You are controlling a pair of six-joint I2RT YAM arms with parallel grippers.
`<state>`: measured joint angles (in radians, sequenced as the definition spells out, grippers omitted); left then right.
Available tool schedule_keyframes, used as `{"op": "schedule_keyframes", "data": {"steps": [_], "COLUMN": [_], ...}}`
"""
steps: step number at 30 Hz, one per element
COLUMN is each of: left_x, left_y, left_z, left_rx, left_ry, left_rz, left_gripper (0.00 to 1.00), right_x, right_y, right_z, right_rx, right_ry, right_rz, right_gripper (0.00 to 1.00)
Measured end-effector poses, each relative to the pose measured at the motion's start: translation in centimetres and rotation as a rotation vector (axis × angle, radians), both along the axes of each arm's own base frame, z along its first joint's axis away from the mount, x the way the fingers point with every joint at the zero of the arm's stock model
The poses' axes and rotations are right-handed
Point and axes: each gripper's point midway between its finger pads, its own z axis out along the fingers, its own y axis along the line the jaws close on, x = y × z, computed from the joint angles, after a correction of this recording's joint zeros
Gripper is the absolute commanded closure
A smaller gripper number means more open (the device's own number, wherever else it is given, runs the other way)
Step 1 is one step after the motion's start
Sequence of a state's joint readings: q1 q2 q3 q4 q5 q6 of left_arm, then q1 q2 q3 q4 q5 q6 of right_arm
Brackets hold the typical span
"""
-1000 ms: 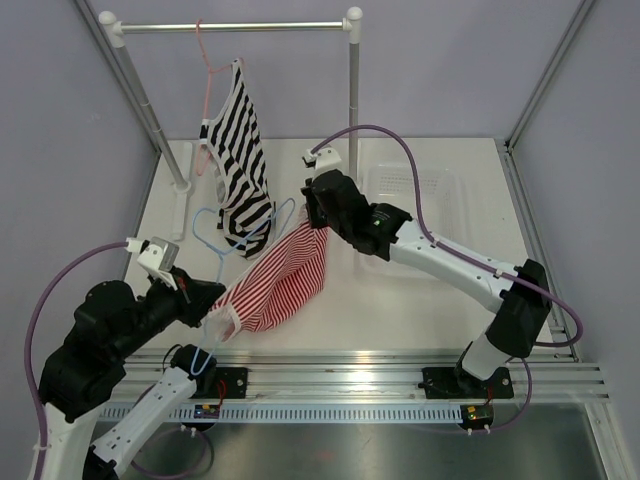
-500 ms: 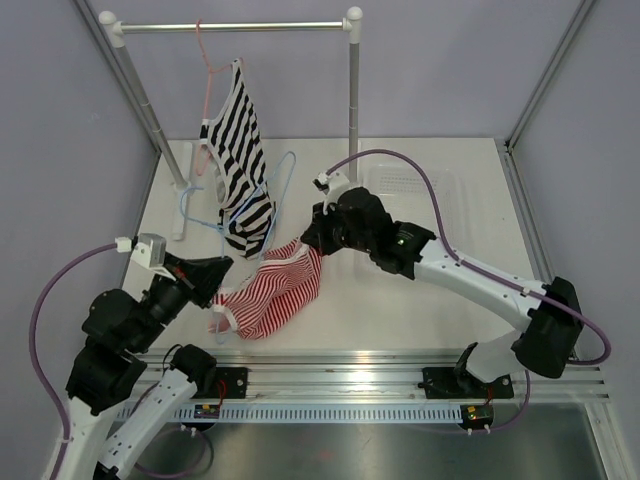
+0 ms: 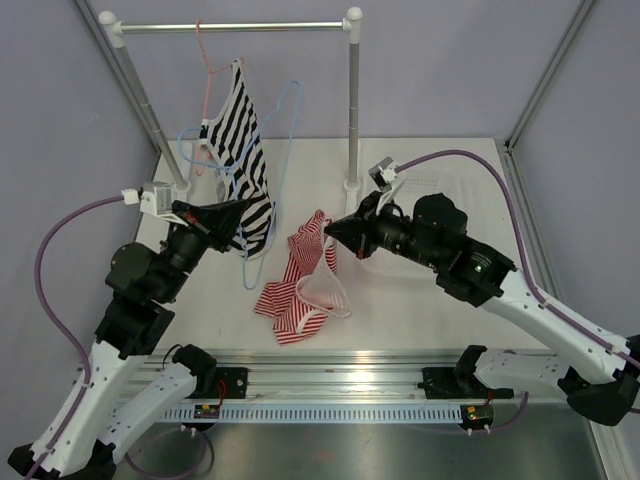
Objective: Remove the tank top from the hanger
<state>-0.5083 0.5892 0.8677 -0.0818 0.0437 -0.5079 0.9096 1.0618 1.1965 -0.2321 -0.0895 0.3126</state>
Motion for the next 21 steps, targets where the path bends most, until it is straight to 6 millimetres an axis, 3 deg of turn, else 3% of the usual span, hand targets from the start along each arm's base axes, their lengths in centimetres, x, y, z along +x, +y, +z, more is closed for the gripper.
{"op": "schedule_keyframes", "data": {"steps": [3, 5, 6, 7, 8, 10, 11, 13, 15, 18, 21], "left_x": [-0.5, -0.9, -1.0, -1.0, -0.8, -0.1, 0.6, 2.0, 3.3, 4.8, 6.1], "left_y": [1.8, 2.9, 3.3, 3.5, 3.7, 3.7, 3.5, 3.1, 2.8, 2.5, 2.2], "left_z": [2.5, 4.3, 4.9, 5.2, 5.4, 5.2, 4.7, 3.4, 1.8, -0.2, -0.3], "left_rx": [-0.006, -0.006, -0.001, 0.012, 0.028, 0.071, 0.101, 0.163, 0.228, 0.319, 0.389], "left_ry": [0.004, -0.002, 0.0, 0.01, 0.025, 0.072, 0.107, 0.179, 0.25, 0.341, 0.382], "left_rz": [0.075, 0.115, 0.133, 0.146, 0.158, 0.176, 0.186, 0.202, 0.217, 0.237, 0.244], "left_gripper": [1.0, 1.0, 1.0, 1.0, 1.0, 1.0, 1.0, 1.0, 1.0, 1.0, 1.0], "right_x": [0.6, 1.2, 1.5, 1.8, 2.0, 2.5, 2.6, 2.8, 2.9, 3.2, 3.0], "right_y": [1.5, 2.9, 3.5, 3.9, 4.2, 4.4, 4.3, 3.9, 3.4, 2.1, 0.7], "right_z": [-2.2, -5.4, -7.3, -9.2, -11.0, -14.1, -15.1, -16.6, -16.6, -14.9, -11.9], "right_rx": [-0.035, -0.088, -0.12, -0.149, -0.175, -0.223, -0.24, -0.269, -0.276, -0.256, -0.204], "right_ry": [0.031, 0.083, 0.115, 0.149, 0.187, 0.248, 0.266, 0.288, 0.285, 0.251, 0.197], "right_rz": [0.027, 0.045, 0.051, 0.049, 0.043, 0.018, 0.007, -0.019, -0.046, -0.099, -0.134], "right_gripper": [1.0, 1.0, 0.94, 0.64, 0.45, 0.12, 0.01, 0.0, 0.01, 0.0, 0.01]}}
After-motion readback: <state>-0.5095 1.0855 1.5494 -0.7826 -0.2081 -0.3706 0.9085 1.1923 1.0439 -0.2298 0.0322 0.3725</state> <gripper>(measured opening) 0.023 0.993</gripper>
